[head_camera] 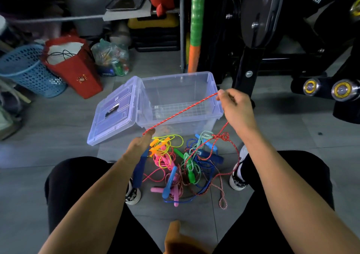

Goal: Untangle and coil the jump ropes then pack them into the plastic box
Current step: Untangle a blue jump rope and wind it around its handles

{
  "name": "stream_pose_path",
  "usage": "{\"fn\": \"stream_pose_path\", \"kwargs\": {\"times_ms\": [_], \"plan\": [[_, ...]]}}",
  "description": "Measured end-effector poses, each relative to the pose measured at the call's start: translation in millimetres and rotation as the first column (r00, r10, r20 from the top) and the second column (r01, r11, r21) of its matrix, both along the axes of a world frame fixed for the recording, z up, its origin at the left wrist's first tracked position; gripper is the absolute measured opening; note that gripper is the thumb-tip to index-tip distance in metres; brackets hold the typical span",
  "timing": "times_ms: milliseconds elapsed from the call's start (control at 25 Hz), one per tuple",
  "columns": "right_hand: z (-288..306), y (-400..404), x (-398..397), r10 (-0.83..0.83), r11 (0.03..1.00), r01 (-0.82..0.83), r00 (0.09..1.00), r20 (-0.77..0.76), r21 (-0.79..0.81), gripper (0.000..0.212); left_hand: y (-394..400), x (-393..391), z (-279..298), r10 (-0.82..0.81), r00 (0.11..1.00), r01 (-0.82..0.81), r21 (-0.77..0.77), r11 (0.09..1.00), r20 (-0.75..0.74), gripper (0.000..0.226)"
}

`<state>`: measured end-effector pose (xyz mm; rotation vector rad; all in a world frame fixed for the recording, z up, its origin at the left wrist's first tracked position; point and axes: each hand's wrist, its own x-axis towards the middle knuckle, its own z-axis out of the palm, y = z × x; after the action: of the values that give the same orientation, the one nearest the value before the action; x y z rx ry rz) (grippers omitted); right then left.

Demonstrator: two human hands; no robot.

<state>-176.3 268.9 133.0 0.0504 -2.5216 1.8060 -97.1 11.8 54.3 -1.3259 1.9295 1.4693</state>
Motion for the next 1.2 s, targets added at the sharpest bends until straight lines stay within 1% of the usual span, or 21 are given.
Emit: {"fn": "stream_pose_path", "kwargs": {"times_ms": [80,120,160,240,320,400,480,640,720,760,800,840,880,920,960,1000,1040,1080,1120,1160,1200], "plan": [[-7,1,-5,-0.016,0.999,0.017,1.0,-0.015,0.04,0.028,11,-4,6,0.037,0.999,-0.033,0.236,0.971,-0.013,0.043],[-10,1,-7,0.006,0.997,-0.005,1.0,-0.014,0.072,0.029,16,-8,13,0.064,0.995,-0.034,0.321,0.946,-0.083,0.029],[-14,1,-7,0.066,0.991,-0.064,0.998,-0.01,0.116,0.028,22,-14,21,0.122,0.977,-0.043,0.4,0.916,-0.176,0.017],[-19,-6,-2,0.261,0.935,-0.259,0.965,0.022,0.244,0.027,31,-23,36,0.276,0.906,-0.065,0.54,0.839,-0.32,0.011],[-22,-16,8,0.449,0.811,-0.443,0.89,0.079,0.382,0.027,37,-25,51,0.29,0.896,-0.032,0.602,0.798,-0.336,0.009],[-23,-24,13,0.544,0.713,-0.541,0.828,0.134,0.447,0.028,43,-22,57,0.133,0.934,0.074,0.544,0.836,-0.332,0.023],[-24,-31,17,0.576,0.679,-0.586,0.799,0.174,0.443,0.025,53,-19,58,0.038,0.941,0.136,0.48,0.867,-0.335,0.021],[-24,-29,22,0.586,0.624,-0.619,0.774,0.238,0.477,0.029,53,-22,48,0.15,0.882,-0.042,0.241,0.97,-0.447,0.019],[-25,-14,18,0.564,0.57,-0.622,0.771,0.295,0.537,0.033,36,-28,46,0.222,0.848,-0.157,0.171,0.973,-0.482,0.023],[-25,-6,15,0.544,0.55,-0.62,0.775,0.323,0.56,0.031,26,-30,45,0.209,0.849,-0.173,0.118,0.978,-0.484,0.025],[-25,1,14,0.523,0.551,-0.611,0.784,0.335,0.569,0.028,19,-30,44,0.125,0.876,-0.129,0.023,0.991,-0.466,0.026],[-23,4,13,0.511,0.574,-0.599,0.795,0.327,0.559,0.026,15,-29,43,-0.046,0.915,-0.005,-0.126,0.992,-0.401,0.024],[-23,5,14,0.506,0.602,-0.587,0.805,0.31,0.542,0.025,14,-26,40,-0.238,0.925,0.152,-0.285,0.946,-0.297,0.021],[-23,3,15,0.514,0.609,-0.584,0.806,0.294,0.536,0.025,15,-22,37,-0.387,0.903,0.282,-0.425,0.86,-0.185,0.024],[-24,-1,17,0.531,0.591,-0.59,0.798,0.285,0.55,0.029,18,-18,36,-0.458,0.88,0.33,-0.527,0.783,-0.129,0.03],[-25,-6,17,0.547,0.562,-0.602,0.785,0.291,0.568,0.032,24,-14,40,-0.466,0.869,0.299,-0.576,0.761,-0.165,0.032],[-27,-9,17,0.556,0.54,-0.615,0.773,0.306,0.574,0.033,28,-12,46,-0.46,0.857,0.261,-0.573,0.777,-0.233,0.03],[-28,-13,16,0.561,0.528,-0.627,0.764,0.319,0.572,0.03,31,-10,51,-0.45,0.833,0.255,-0.498,0.829,-0.323,0.027],[-28,-16,16,0.567,0.522,-0.636,0.756,0.326,0.568,0.026,34,-8,56,-0.441,0.8,0.296,-0.373,0.879,-0.406,0.024],[-27,-19,16,0.576,0.516,-0.647,0.747,0.332,0.561,0.023,39,-4,60,-0.453,0.756,0.37,-0.262,0.891,-0.473,0.018],[-26,-22,16,0.586,0.514,-0.659,0.737,0.337,0.549,0.021,43,1,63,-0.49,0.696,0.445,-0.22,0.868,-0.525,0.009]]}}
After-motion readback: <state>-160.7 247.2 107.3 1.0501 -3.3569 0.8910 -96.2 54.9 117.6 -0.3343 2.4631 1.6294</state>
